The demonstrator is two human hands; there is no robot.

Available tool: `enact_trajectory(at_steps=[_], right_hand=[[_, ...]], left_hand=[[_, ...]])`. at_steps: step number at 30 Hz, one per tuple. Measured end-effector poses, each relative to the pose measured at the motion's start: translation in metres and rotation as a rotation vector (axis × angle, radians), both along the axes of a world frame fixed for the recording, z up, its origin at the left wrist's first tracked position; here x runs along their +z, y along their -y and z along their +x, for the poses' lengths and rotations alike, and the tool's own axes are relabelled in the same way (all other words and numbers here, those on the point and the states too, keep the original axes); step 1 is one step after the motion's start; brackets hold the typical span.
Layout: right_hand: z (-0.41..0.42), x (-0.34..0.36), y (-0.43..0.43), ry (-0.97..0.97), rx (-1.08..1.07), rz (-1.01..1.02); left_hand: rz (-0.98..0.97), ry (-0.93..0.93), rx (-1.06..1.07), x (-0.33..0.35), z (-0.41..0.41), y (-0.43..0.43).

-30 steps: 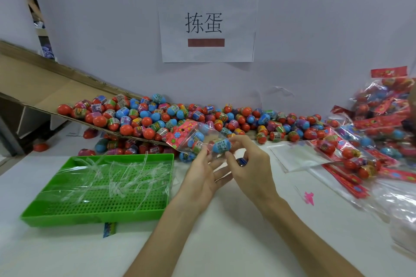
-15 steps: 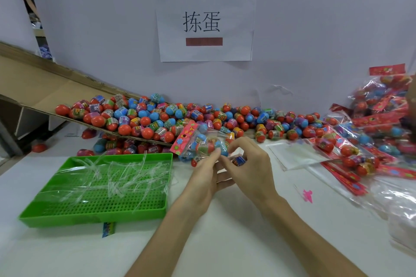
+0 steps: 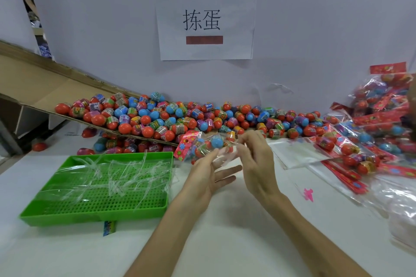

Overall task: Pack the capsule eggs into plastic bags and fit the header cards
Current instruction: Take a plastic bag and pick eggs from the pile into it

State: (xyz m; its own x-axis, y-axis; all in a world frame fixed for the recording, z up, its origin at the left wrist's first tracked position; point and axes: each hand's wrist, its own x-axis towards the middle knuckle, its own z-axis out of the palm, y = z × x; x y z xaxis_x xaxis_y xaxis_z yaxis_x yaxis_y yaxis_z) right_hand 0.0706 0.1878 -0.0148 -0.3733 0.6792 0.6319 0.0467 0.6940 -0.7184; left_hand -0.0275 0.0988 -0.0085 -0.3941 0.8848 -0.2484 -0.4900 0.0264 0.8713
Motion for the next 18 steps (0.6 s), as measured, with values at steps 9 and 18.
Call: enact_trajectory(at_steps=[9, 18], right_hand=[[0.002, 0.001, -0.003, -0.006, -0.071, 0.137], [0.001, -0.004, -0.01, 0.12, -0.039, 0.163]], left_hand=[[-0.033, 0.026, 0.025, 0.001, 0.001, 0.0], [-0.03, 0.056, 0.014, 0.003, 0.004, 0.0]])
